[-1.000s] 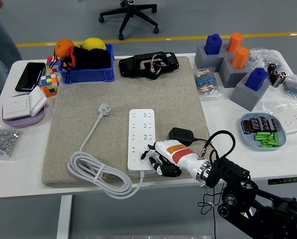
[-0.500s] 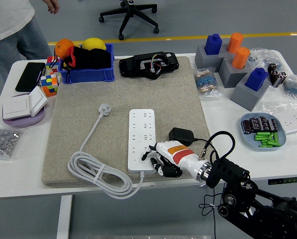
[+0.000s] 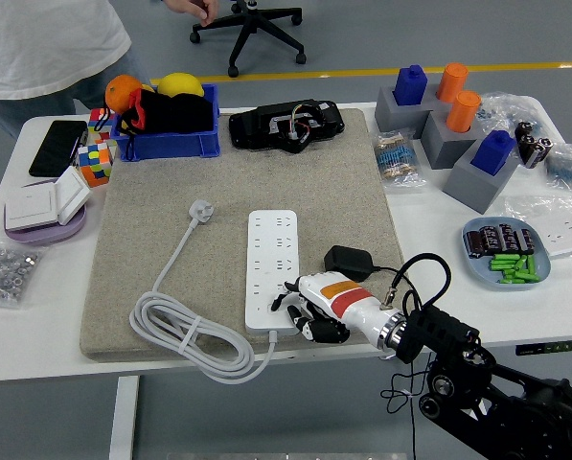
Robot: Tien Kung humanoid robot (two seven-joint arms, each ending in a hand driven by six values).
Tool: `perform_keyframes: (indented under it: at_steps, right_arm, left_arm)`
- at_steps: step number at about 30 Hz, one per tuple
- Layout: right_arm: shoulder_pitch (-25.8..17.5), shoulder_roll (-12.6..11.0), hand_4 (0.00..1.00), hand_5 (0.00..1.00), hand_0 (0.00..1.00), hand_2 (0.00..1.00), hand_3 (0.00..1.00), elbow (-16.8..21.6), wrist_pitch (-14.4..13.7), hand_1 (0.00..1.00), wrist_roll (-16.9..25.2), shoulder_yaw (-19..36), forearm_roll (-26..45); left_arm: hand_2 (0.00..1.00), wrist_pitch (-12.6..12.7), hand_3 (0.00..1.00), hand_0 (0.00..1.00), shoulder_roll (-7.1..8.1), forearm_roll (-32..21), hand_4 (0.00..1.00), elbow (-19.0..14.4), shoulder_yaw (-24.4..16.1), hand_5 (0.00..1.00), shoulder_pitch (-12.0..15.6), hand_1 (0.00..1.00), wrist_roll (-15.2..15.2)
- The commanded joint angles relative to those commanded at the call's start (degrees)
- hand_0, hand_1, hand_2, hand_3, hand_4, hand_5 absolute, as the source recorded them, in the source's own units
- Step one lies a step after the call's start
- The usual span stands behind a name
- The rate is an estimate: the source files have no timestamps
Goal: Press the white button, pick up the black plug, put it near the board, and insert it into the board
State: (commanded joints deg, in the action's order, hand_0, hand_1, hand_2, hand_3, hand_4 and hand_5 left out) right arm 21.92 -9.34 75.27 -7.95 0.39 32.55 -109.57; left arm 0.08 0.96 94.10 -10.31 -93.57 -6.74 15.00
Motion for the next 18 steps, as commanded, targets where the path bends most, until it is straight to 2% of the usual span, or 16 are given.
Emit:
perform_keyframes:
  at_steps: [7,18]
  right_arm:
    - [-0.12,-0.59,0.351,0.002,0.002,0.063,0.574,3.54,-0.41,0.002,0.46,1.31,-0.19]
    - [0.27,-0.24,0.350,0.002,0.002,0.063,0.574,1.38,-0.59,0.002,0.98,0.68,0.04]
  left_arm:
    - [0.512,-0.08,0.579,0.467,0.09,0.76,0.592,0.00,-0.48,0.270,0.33,0.496,0.12]
    - [0.512,0.00,0.578,0.467,-0.16,-0.19,0.593,0.00,0.06,0.267,0.14,0.496,-0.11]
